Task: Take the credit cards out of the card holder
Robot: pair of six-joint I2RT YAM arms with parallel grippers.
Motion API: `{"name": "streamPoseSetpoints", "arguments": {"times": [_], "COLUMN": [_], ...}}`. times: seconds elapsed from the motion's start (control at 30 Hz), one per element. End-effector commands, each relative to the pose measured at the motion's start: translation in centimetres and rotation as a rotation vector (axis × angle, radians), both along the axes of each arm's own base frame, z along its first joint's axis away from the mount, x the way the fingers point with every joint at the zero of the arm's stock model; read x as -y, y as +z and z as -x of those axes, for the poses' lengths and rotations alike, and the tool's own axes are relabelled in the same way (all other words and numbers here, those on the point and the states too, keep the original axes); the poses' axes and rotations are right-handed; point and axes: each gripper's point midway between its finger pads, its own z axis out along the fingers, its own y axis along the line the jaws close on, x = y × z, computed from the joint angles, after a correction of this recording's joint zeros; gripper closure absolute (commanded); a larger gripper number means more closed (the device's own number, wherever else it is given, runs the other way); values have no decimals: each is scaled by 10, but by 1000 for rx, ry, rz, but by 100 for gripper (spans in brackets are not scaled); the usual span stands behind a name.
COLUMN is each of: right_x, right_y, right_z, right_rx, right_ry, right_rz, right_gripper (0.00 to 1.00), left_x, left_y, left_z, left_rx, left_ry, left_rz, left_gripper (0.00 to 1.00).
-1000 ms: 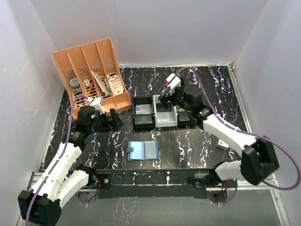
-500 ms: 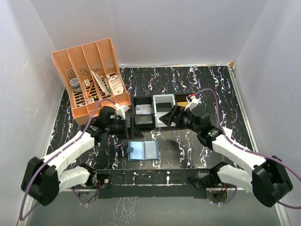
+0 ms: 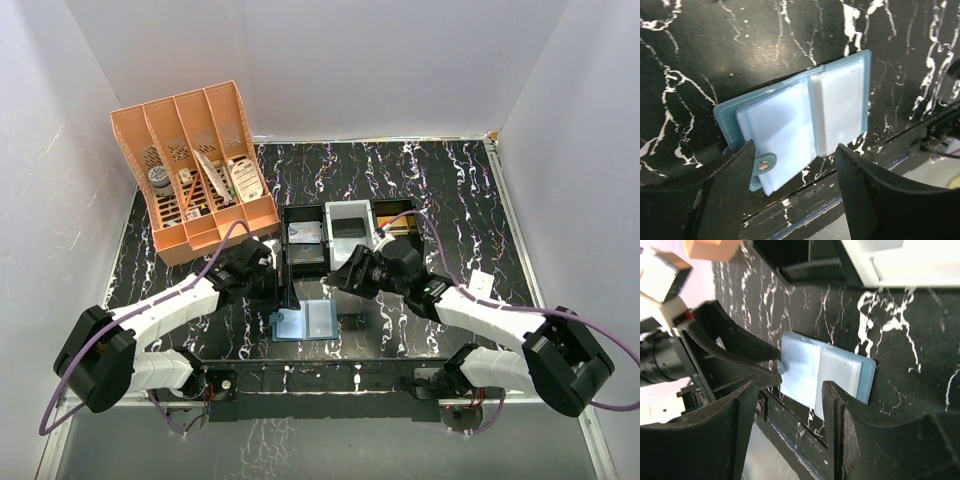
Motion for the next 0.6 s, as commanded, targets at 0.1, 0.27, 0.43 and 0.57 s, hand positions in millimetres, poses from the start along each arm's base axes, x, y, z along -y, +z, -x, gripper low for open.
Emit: {"name": "streamPoseSetpoints", "arguments": {"times": [0.1, 0.27, 0.43, 0.57], "right_x": [-29, -34, -38, -37], "right_y": [-16, -33, -43, -55], "right_z": [11, 16, 22, 25], "right_rx": [-71, -122, -159, -195], "right_ry": [42, 55, 81, 81], "right_rz": [46, 95, 124, 169], "right_gripper": [55, 61, 63, 63], "left_x": [-21, -25, -26, -27], "left_y": [-23, -31, -38, -39], "left_z": [7, 11, 15, 16], "left_rx": [-32, -45, -66, -68], "left_ry": [24, 9, 9, 4], "left_rz": [-121, -138, -141, -145], "left_gripper": [38, 40, 44, 49]}}
